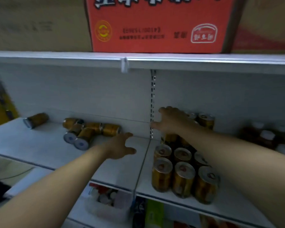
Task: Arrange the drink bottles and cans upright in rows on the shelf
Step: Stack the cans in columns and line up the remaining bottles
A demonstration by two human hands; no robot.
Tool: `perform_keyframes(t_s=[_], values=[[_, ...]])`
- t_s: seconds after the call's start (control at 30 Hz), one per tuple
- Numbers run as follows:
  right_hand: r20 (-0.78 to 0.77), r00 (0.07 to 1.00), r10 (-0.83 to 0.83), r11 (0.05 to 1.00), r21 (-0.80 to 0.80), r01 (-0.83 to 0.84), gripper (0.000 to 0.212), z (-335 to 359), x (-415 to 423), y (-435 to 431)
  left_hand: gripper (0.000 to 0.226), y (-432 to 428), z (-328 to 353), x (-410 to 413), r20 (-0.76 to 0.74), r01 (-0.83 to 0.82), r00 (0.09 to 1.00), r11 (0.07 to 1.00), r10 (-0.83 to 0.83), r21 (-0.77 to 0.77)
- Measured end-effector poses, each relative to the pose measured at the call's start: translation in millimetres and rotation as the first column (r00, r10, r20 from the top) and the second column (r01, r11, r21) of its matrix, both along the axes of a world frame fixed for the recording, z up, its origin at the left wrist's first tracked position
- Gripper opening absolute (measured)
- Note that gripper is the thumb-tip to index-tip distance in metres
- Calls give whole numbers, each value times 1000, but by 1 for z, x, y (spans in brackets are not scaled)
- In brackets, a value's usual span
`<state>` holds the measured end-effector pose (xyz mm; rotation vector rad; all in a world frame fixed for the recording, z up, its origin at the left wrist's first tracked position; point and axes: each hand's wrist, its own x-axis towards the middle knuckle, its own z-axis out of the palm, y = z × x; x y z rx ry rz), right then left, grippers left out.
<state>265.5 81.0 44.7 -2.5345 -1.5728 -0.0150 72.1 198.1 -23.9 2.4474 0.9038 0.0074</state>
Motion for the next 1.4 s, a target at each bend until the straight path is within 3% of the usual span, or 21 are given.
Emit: perform_keyframes(t_s=[0.2,0.6,0.93,1.07,1.27,1.4], values=[[-66,994,89,995,-48,-92,89,-6,-87,88,74,53,1,-96,-1,-52,999,991,52,126],[-110,981,161,982,-79,-170,64,-31,-243,263,72,201,-1,-276,-113,-248,958,959,264,136],[-96,981,167,979,-106,-177,65,-68,-261,392,71,312,-20,-294,-134,-271,947,949,293,164],[-9,988,155,981,-113,-155,56,-87,-256,435,73,364,-23,-293,-149,-290,937,941,316,174],[160,976,147,959,-267,-100,65,-122,-254,465,67,434,-31,-287,-124,-295,936,925,331,239],[7,994,107,972,-211,-103,69,-125,-258,477,78,480,-37,-280,-104,-316,931,915,349,251]])
